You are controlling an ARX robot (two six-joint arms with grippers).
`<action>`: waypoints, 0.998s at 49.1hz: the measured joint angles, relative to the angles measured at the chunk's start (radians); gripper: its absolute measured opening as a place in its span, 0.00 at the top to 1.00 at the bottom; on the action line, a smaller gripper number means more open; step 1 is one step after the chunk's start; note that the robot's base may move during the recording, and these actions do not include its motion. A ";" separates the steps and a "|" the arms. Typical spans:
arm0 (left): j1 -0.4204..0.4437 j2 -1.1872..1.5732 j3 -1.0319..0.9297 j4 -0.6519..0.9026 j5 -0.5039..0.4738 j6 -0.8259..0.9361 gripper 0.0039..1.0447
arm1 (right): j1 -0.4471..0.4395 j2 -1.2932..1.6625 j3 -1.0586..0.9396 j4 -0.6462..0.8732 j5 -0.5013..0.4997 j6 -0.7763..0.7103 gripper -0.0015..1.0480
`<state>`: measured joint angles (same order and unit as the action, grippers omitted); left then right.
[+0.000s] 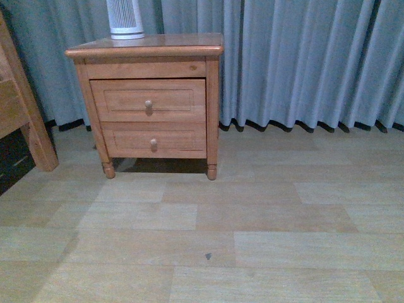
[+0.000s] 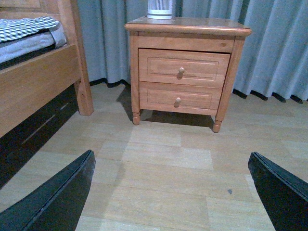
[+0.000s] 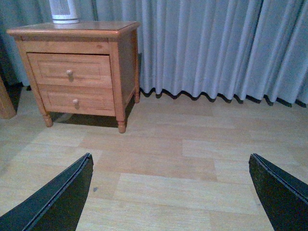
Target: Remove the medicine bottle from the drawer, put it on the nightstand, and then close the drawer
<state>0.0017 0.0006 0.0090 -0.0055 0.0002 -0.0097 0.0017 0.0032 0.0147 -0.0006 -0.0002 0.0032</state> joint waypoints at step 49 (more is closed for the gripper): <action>0.000 0.000 0.000 0.000 0.000 0.000 0.06 | 0.000 0.000 0.000 0.000 0.000 0.000 0.07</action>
<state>0.0017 0.0006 0.0090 -0.0055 0.0006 -0.0093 0.0017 0.0032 0.0147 -0.0006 -0.0002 0.0032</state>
